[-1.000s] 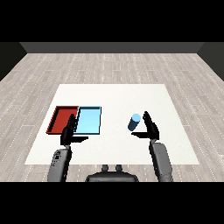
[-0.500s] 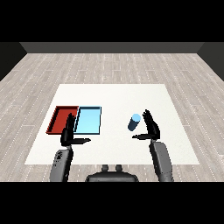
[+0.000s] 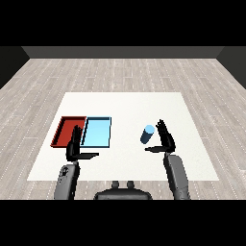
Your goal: Pick the blue can and put it in the blue box
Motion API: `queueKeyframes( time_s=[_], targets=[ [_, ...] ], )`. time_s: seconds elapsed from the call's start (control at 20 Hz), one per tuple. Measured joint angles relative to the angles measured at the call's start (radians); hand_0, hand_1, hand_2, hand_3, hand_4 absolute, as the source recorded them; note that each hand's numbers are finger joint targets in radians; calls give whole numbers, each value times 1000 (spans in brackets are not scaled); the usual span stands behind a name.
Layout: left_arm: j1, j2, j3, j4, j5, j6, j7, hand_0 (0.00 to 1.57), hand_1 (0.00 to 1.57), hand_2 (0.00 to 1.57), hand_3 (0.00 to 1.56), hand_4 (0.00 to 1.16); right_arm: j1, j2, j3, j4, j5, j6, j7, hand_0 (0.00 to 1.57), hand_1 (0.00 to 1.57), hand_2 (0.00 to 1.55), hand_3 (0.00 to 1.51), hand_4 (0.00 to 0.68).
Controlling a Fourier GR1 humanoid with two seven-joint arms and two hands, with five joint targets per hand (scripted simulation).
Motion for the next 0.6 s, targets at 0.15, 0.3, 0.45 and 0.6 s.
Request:
queueKeyframes(
  time_s=[0.15,0.3,0.45,0.6],
  targets=[
    [-17,5,14,22,7,-7,-7,0,0,0,0,0,-8,4,-1,25,4,-9,-12,0,0,0,0,0],
    [7,1,6,-23,5,-3,11,0,0,0,0,0,-25,-6,-17,61,-1,-6,-21,0,0,0,0,0],
    [8,11,17,0,5,-14,-6,0,0,0,0,0,-46,-1,-22,120,-1,-8,-44,0,0,0,0,0],
    [8,-1,5,4,-18,5,-14,0,0,0,0,0,-60,-2,-30,151,-6,-15,-39,0,0,0,0,0]
  ],
)
